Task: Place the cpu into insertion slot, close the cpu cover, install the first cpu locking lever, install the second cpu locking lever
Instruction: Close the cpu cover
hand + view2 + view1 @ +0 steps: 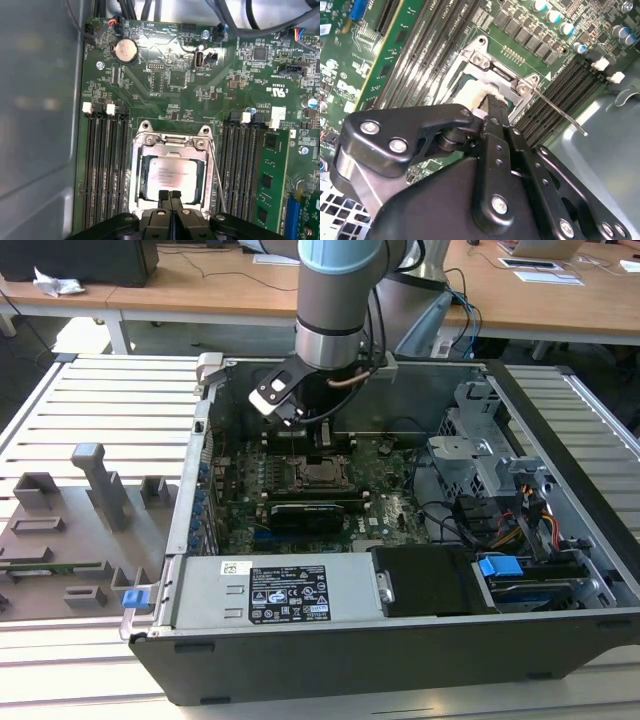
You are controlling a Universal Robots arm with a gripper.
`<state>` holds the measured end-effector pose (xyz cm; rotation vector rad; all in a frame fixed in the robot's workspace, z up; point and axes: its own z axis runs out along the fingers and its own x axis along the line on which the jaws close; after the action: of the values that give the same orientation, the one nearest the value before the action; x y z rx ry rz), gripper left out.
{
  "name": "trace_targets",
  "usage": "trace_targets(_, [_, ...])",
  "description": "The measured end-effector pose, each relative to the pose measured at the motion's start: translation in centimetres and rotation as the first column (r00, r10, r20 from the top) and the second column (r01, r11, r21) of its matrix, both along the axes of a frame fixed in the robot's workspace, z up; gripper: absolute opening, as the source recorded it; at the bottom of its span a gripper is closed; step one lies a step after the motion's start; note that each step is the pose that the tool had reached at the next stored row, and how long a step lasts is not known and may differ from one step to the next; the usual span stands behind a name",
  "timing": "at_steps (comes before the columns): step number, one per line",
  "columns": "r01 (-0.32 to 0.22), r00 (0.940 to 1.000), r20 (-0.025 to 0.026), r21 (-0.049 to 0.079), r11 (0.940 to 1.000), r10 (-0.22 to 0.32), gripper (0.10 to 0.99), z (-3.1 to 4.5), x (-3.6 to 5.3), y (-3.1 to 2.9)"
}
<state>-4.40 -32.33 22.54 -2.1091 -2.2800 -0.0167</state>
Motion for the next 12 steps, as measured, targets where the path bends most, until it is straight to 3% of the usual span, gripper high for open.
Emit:
trace_targets(3, [0.0, 1.0, -0.0004, 0.031, 0.9995, 0.0, 0.106, 0.0, 0.02, -1.11])
trace_targets(5, [0.001, 0.9999, -0.0129, 0.032, 0.9995, 0.0, 0.106, -0.02, 1.11, -1.28])
trace_targets(6, [0.001, 0.9999, -0.015, 0.032, 0.9995, 0.0, 0.106, -0.02, 1.39, -1.28])
trace_targets(8, [0.001, 0.9999, -0.0159, 0.028, 0.9996, 0.0, 0.106, 0.04, 1.56, -1.28])
trace_targets(12, [0.001, 0.9999, -0.0157, 0.022, 0.9998, 0.0, 0.106, 1.72, 1.57, -1.26])
